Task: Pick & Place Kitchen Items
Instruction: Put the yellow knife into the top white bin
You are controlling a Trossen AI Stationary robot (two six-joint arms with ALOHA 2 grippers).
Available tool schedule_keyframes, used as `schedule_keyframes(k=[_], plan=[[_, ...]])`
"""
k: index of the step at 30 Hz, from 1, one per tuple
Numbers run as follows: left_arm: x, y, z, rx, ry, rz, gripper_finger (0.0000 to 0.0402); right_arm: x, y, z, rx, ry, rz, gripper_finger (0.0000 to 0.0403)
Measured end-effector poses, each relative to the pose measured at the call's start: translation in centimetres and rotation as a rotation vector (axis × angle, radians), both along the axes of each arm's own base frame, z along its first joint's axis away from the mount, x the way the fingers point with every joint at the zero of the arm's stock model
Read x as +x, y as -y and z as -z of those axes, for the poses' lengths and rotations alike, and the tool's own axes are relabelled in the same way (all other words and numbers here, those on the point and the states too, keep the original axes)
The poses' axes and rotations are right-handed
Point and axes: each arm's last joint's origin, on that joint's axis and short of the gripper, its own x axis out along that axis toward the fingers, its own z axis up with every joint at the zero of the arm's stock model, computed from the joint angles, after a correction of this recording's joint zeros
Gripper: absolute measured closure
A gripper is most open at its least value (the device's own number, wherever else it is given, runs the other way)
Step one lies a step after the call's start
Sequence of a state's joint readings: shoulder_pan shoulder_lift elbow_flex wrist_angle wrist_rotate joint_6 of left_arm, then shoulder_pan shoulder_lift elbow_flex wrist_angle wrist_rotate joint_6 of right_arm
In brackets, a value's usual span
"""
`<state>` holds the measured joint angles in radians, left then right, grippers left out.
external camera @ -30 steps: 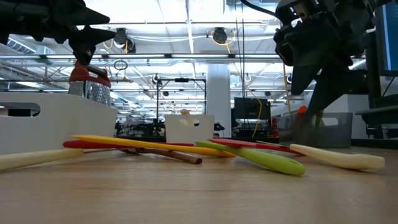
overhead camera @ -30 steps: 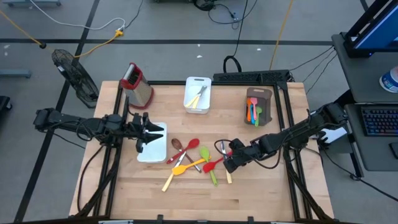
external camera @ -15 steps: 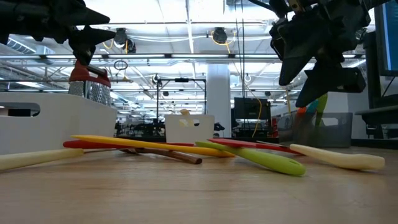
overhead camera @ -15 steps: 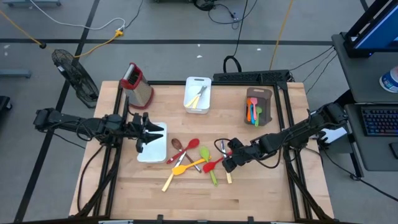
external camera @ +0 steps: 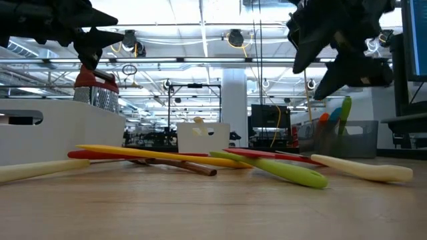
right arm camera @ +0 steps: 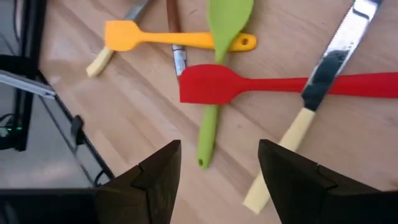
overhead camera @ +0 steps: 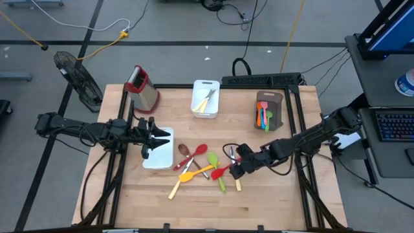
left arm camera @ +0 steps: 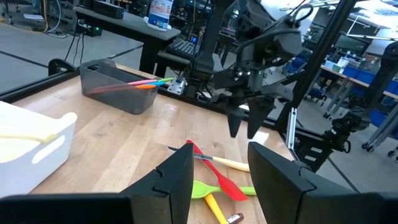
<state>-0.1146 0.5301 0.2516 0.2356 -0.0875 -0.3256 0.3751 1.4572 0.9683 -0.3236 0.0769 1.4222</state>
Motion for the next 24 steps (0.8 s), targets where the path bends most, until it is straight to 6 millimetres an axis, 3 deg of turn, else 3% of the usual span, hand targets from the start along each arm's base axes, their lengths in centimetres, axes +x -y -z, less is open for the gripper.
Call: schedule_keyframes(k=[6, 15, 24], plan=[[0.0, 0.0, 0.0, 0.002, -0.003, 0.000, 0.0247, -0.7, -0.1, -1.3, -0.013, -0.194, 0.009, 0.0197], [0.0, 0.0, 0.2, 0.004, -0.017, -0.014, 0.0247, 0.9, -0.7, 2.4, 0.035, -0.368, -0.019, 0.0193], [0.0, -0.1, 0.2, -0.006, -0.022, -0.021, 0.0247, 2.4, 0.8, 4.3, -0.016, -0.381, -0.002, 0.0198]])
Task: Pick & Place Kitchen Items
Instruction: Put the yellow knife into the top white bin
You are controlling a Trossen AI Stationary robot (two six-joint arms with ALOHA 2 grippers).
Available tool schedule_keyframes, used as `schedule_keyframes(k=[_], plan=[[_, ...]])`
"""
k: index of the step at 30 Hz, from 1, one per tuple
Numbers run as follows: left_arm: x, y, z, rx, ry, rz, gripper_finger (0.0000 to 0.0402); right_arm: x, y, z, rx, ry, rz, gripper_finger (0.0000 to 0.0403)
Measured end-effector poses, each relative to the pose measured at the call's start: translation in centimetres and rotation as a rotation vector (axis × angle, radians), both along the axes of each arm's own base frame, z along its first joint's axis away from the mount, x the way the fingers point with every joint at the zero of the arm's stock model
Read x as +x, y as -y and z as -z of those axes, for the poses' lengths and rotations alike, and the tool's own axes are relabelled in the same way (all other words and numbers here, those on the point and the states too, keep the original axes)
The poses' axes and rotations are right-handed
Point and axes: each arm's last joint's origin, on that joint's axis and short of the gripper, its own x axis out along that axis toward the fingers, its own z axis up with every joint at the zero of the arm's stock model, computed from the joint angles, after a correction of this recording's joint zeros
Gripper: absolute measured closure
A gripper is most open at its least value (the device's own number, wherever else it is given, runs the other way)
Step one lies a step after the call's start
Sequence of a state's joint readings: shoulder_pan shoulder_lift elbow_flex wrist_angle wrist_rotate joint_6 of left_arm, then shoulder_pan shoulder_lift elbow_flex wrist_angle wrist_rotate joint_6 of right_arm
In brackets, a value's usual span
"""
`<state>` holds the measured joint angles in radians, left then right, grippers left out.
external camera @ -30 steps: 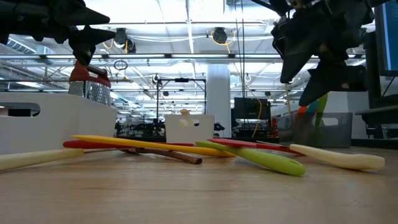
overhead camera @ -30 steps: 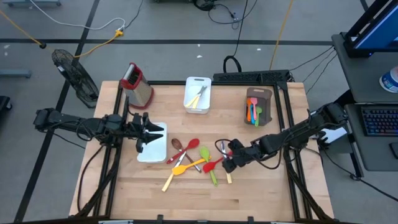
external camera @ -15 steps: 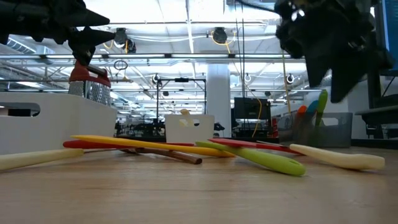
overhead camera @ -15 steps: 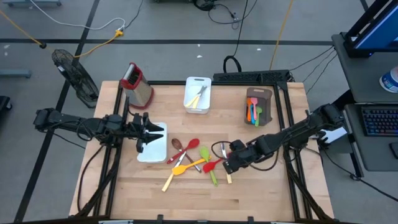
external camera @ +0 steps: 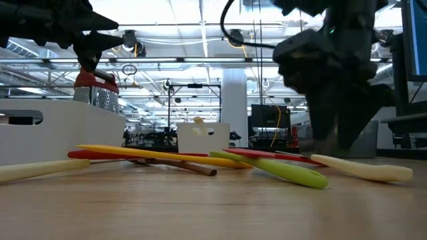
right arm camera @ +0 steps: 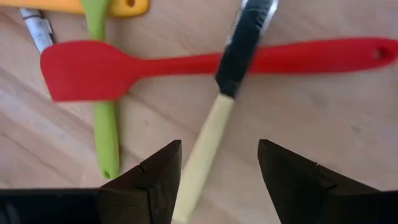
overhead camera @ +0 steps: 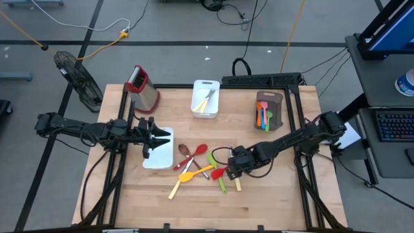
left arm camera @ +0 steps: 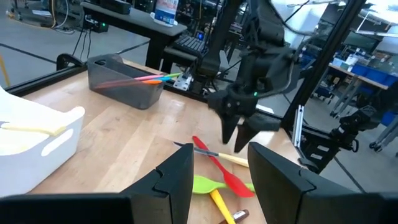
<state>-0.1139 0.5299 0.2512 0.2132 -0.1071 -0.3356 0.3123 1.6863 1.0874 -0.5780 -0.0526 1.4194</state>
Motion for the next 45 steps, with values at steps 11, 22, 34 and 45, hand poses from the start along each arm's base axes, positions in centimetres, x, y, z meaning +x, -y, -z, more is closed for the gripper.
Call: schedule_keyframes(k=[11, 22, 34, 45], plan=[[0.0, 0.0, 0.0, -0.019, -0.003, -0.002, 0.0247, 1.1, 0.4, 3.0, -0.031, -0.061, -0.002, 0.0199], [0.0, 0.0, 0.0, -0.018, -0.004, -0.001, 0.0247, 1.1, 0.5, 2.9, -0.101, -0.039, -0.065, 0.0197], [0.0, 0.0, 0.0, -0.014, -0.004, -0.001, 0.0247, 1.2, 0.7, 3.0, -0.180, -0.011, -0.086, 0.0197], [0.0, 0.0, 0.0, -0.007, -0.004, 0.000, 0.0247, 0.7, 1.0, 3.5, -0.189, -0.040, -0.061, 0.0268]])
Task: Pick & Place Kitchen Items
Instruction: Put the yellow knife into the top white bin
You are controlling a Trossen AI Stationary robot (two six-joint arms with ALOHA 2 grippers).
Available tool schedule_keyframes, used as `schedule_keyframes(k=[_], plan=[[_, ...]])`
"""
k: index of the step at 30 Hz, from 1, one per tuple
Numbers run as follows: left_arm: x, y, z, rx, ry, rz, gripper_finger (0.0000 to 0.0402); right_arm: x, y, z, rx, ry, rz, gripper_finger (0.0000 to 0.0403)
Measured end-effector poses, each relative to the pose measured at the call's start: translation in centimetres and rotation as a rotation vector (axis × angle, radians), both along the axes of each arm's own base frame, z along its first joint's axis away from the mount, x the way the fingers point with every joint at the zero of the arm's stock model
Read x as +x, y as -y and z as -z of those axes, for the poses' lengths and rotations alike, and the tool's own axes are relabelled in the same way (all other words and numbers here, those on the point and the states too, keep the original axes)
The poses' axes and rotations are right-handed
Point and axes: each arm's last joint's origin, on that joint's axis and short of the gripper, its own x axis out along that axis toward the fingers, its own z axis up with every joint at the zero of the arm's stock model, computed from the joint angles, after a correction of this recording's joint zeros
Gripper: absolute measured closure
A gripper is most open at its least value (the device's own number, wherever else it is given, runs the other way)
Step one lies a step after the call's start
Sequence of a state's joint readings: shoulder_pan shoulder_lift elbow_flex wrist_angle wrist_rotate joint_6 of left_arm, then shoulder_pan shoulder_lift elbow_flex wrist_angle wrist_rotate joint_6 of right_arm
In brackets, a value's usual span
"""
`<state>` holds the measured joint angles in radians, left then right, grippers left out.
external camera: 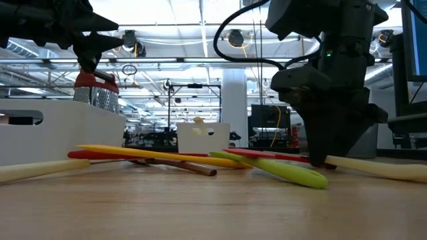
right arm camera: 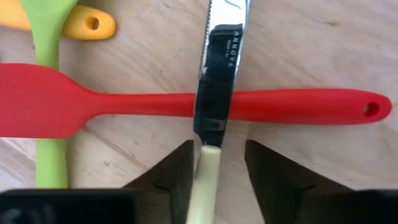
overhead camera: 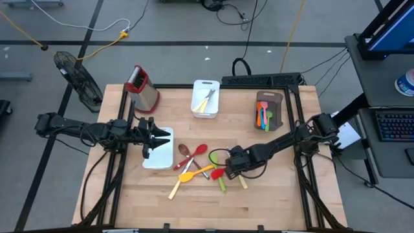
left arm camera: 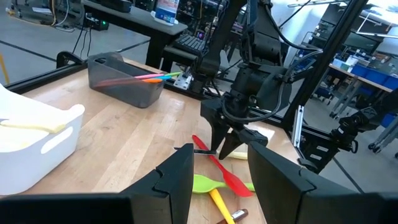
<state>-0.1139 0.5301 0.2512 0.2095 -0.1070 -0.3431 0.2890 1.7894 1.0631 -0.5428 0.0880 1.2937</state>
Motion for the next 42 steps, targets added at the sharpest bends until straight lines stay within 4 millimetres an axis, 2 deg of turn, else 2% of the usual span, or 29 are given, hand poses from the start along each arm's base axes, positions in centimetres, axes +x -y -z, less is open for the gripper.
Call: schedule_keyframes(k=[7, 15, 20, 23, 33, 38, 42], plan=[[0.0, 0.0, 0.1, -0.001, -0.005, 0.000, 0.0247, -0.7, 0.2, 0.9, 0.007, -0.007, 0.011, 0.0367], [0.0, 0.0, 0.1, -0.005, -0.005, 0.000, 0.0247, -0.7, -0.1, 0.5, 0.045, 0.004, -0.036, 0.0371], [0.0, 0.0, 0.0, -0.006, -0.005, 0.000, 0.0247, -1.0, -0.1, -1.0, 0.075, 0.056, -0.051, 0.0371], [0.0, 0.0, 0.0, -0.006, -0.005, 0.000, 0.0247, -1.2, -0.1, -2.6, 0.099, 0.114, -0.057, 0.0371], [0.0, 0.0, 0.0, -0.010, -0.002, -0.001, 0.0247, -1.9, 0.0, -6.6, 0.261, 0.251, -0.077, 0.0371], [0.0, 0.0, 0.0, -0.026, -0.002, -0.001, 0.0247, -0.6, 1.2, -9.2, 0.373, 0.472, -0.072, 0.0371], [0.0, 0.0, 0.0, -0.036, -0.002, -0.002, 0.0247, 0.7, 3.2, -10.8, 0.451, 0.647, -0.067, 0.0371]])
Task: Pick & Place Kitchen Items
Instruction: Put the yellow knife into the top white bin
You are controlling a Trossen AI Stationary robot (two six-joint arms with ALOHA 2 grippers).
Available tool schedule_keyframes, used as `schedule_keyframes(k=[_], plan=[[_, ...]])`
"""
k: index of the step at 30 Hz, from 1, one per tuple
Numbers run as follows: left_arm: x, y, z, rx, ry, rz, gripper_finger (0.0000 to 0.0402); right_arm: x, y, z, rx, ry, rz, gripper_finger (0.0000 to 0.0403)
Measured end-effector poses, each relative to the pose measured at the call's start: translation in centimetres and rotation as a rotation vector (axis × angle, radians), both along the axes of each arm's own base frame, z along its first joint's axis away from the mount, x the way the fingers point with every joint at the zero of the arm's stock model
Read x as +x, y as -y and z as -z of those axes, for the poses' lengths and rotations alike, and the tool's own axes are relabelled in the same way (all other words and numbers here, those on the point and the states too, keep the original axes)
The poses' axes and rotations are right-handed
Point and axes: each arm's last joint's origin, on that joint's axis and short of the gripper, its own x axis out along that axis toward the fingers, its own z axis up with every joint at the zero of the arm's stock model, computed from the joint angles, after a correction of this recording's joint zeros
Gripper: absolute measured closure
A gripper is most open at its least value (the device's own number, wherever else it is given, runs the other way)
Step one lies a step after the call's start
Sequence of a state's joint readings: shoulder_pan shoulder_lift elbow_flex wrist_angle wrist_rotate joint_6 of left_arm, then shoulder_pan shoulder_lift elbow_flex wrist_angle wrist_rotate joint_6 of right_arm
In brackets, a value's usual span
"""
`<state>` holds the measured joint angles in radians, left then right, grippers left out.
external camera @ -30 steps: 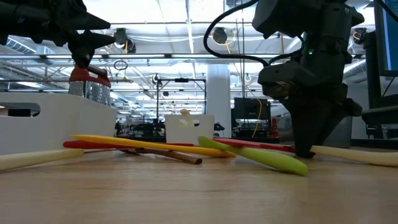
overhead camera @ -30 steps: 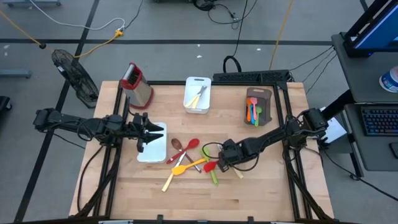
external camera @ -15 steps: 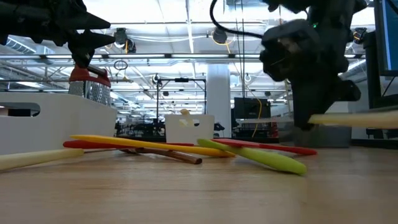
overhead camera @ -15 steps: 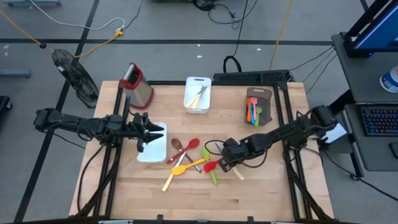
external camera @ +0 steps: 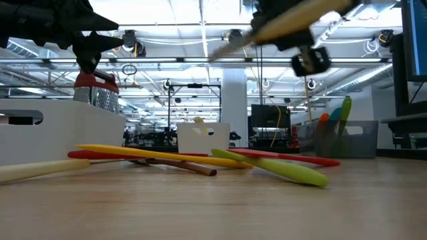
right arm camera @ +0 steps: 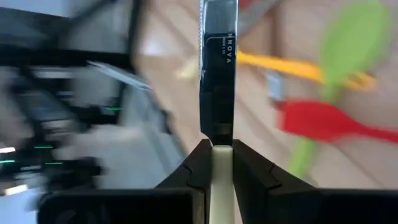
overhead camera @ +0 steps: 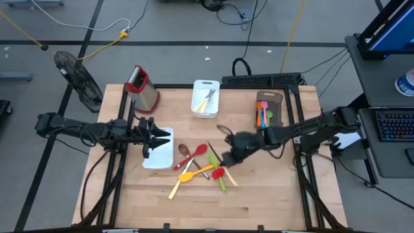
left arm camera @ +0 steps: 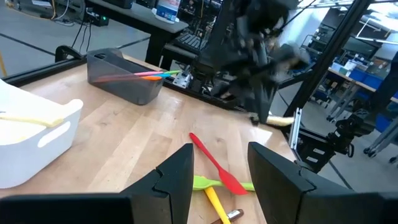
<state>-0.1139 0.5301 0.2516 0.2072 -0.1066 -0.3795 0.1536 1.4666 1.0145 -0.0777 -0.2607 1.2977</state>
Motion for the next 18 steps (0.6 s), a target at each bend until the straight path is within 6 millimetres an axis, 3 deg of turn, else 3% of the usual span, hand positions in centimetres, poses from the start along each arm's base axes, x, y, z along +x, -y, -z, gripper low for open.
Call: schedule_keyframes(k=[9, 18], plan=[[0.0, 0.0, 0.0, -0.027, 0.002, -0.002, 0.0247, 1.4, 7.4, -2.1, 0.120, 0.219, 0.121, 0.0371], [0.0, 0.0, -0.1, -0.028, 0.005, -0.002, 0.0247, 0.1, 16.2, -3.0, 0.198, 0.332, 0.349, 0.0371]])
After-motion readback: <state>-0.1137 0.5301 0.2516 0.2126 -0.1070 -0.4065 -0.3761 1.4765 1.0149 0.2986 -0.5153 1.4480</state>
